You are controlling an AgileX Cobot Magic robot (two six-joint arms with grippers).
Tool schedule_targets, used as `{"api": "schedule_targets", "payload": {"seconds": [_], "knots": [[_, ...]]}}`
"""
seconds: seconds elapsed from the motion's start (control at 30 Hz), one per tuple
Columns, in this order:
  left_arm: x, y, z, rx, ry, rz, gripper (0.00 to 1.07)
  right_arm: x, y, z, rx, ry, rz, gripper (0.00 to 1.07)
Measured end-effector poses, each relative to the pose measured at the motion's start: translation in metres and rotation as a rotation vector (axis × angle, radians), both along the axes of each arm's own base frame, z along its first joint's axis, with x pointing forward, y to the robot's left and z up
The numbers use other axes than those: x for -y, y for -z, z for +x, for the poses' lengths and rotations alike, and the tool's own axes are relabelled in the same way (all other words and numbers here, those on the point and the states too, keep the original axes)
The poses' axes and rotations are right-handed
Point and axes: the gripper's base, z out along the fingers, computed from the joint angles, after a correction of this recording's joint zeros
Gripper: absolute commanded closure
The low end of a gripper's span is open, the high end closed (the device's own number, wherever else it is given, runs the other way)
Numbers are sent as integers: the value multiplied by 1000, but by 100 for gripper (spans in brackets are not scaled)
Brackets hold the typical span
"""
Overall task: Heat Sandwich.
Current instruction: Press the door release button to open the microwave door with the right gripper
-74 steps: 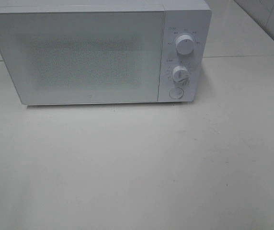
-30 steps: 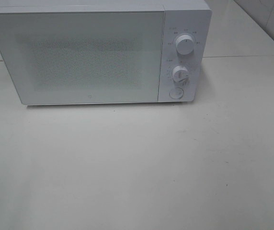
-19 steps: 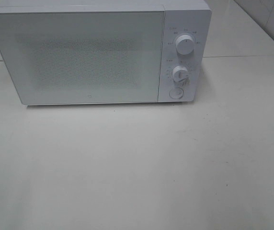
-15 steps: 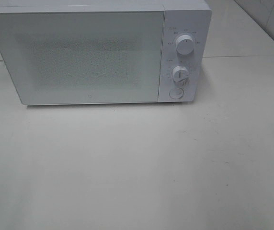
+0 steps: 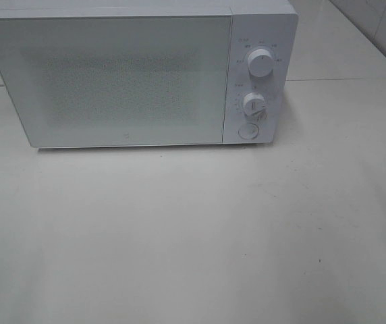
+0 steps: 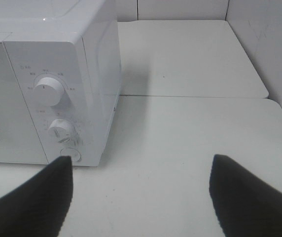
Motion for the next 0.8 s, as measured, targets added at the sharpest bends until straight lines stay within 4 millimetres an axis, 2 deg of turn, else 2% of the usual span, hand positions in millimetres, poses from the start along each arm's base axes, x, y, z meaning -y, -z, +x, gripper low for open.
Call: {"api": "schedule_targets", "payload": {"seconds": [0.03, 0.13, 0.2, 0.27, 0.3, 0.57, 0.63, 0.73, 0.8], "knots": [[0, 0, 0, 0, 0, 0, 10, -1, 4, 11, 0, -3, 1, 32], [0, 0, 0, 0, 0, 0, 10, -3, 7, 22, 9, -7, 2, 32], [0, 0, 0, 0, 0, 0, 10, -5, 11, 38, 38, -13, 7, 32], [0, 0, 0, 0, 0, 0, 10, -5, 13, 44, 48, -16, 9, 32], [0, 0, 0, 0, 0, 0, 10, -7, 18, 55, 63, -20, 12, 32], [0, 0, 0, 0, 0, 0, 10, -10, 36, 84, 112, -31, 23, 32], [0, 0, 0, 0, 0, 0, 10, -12, 50, 96, 86, -31, 28, 32], [0, 0, 0, 0, 0, 0, 10, -16, 60, 101, 67, -29, 44, 32], [0, 0, 0, 0, 0, 0, 10, -27, 73, 107, 40, -33, 45, 32]]}}
